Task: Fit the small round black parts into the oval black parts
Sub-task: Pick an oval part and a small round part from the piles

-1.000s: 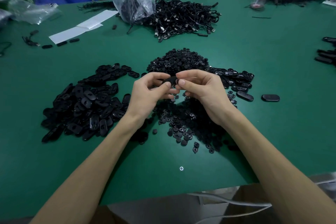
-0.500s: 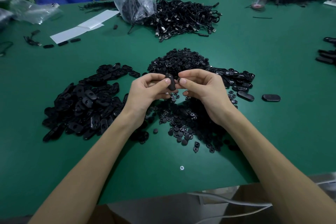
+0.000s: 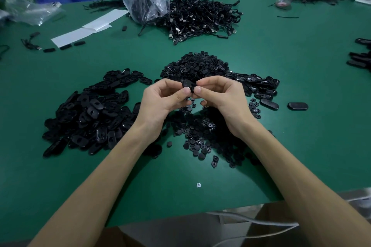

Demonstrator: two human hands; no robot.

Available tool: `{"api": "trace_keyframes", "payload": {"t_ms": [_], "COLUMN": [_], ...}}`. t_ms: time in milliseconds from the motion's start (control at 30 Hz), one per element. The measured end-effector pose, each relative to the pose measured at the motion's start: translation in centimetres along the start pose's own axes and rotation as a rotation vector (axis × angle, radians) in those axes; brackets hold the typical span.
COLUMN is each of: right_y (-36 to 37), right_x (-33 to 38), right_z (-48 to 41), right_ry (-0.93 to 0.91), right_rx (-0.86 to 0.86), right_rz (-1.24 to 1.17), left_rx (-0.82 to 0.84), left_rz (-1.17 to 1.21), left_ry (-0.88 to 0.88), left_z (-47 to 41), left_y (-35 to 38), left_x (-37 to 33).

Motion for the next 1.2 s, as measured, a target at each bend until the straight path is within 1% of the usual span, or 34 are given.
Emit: {"api": "trace_keyframes", "payload": {"t_ms": [333,467,567,667,833,1033,1200], "right_y": [-0.2,-0.2,-0.2,-0.4,-0.3,-0.5,-0.5], "right_x": [-0.1,-0.1,-0.1,-0.2,-0.3,-0.3,-0.1], "right_z": [-0.1,0.0,-0.1,-0.2,-0.3,-0.3,-0.2], "right_ry": [-0.02,-0.038,-0.04,-0.037,-0.047,-0.055,-0.098], "right_rx": [-0.048,-0.072,-0.072,-0.083,-0.075,-0.085,-0.105], "right_rz": [0.056,0.083,0.095,0.104,0.107,0.099,0.21], "left_rx": [-0.038,-0.059,-0.035,-0.03,-0.049,-0.037,-0.054], "left_rz": [-0.347,-0.339,-0.386,-0.323,-0.195,-0.148,-0.179], "left_ry": [0.135,0.149,0.182,0.194,0.146,0.128,0.146], "left_z": [0.3,0.5,0.5,0.4,0.1,0.0,0.0], "left_y": [0.5,0.7,1.1,1.2,0.7,0.6,0.5], "left_x": [-0.2,-0.1,-0.2,-0.2,0.1,0.4,0.4]}}
Point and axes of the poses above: each hand's wrist, its own z-axis away from the middle knuckle, its own y-axis out of the palm, x = y × z, the point moved 4 cm from there along -z, towards the middle knuckle, and after that the axes turned 8 degrees about x, right-handed, at the moved point
